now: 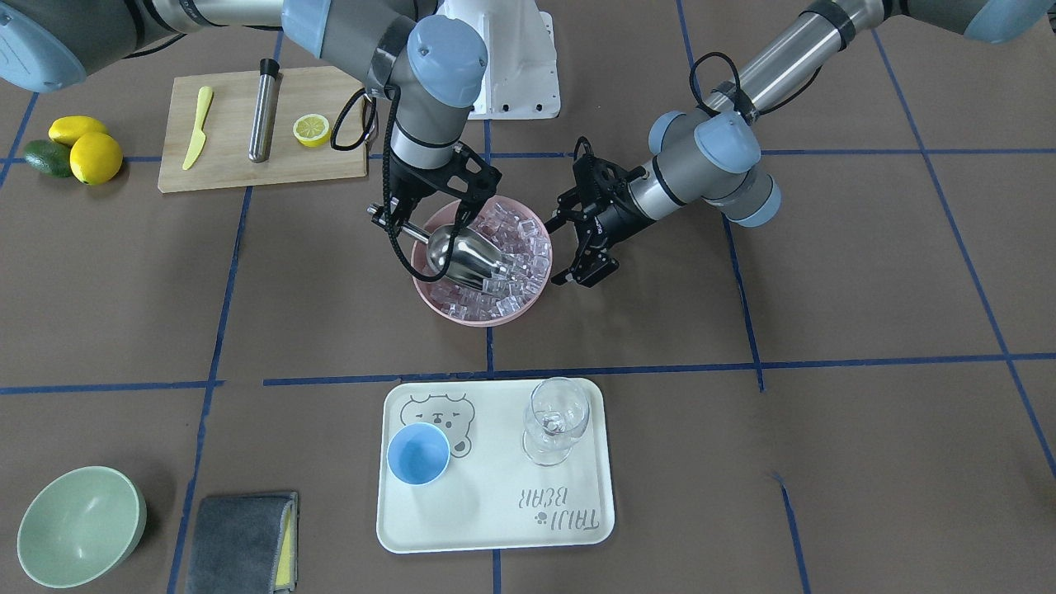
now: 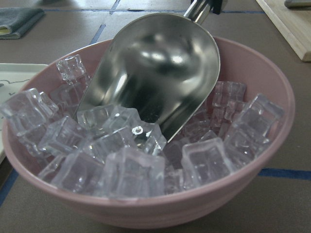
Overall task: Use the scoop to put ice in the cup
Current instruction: 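Dig the scoop into the ice cubes while the left gripper holds the bowl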
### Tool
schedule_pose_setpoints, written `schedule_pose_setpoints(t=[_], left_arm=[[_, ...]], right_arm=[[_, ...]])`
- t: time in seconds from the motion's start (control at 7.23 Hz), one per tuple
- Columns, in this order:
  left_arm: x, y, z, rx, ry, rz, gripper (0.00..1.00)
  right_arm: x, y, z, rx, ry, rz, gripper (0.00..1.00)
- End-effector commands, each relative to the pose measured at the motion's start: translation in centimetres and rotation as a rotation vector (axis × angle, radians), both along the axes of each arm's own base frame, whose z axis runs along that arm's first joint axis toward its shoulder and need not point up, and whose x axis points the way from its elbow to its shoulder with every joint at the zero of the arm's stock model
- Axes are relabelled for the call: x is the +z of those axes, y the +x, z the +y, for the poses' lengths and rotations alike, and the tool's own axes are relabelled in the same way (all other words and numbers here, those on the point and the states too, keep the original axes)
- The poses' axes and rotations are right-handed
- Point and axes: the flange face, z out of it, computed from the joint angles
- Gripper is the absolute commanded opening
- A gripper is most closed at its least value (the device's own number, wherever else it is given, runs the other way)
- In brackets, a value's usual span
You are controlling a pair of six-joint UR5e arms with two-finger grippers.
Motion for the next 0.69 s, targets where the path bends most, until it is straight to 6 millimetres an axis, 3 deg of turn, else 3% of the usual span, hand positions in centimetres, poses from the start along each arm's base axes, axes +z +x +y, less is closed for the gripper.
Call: schedule_pose_setpoints(t=[0.0,0.28,0.55], left_arm=[[0.0,0.0,0.0,0.000,0.000,0.000,1.00],[0.0,0.0,0.0,0.000,0.000,0.000,1.00],[0.0,0.0,0.0,0.000,0.000,0.000,1.00]], right_arm=[[0.4,2.1,1.7,0.000,0.023,-0.054,0.00],[-0.1,2.4,2.1,0.032,0.026,-0.103,0.00],[1.4,3.0,2.8,0.050,0.046,-0.187,0.00]])
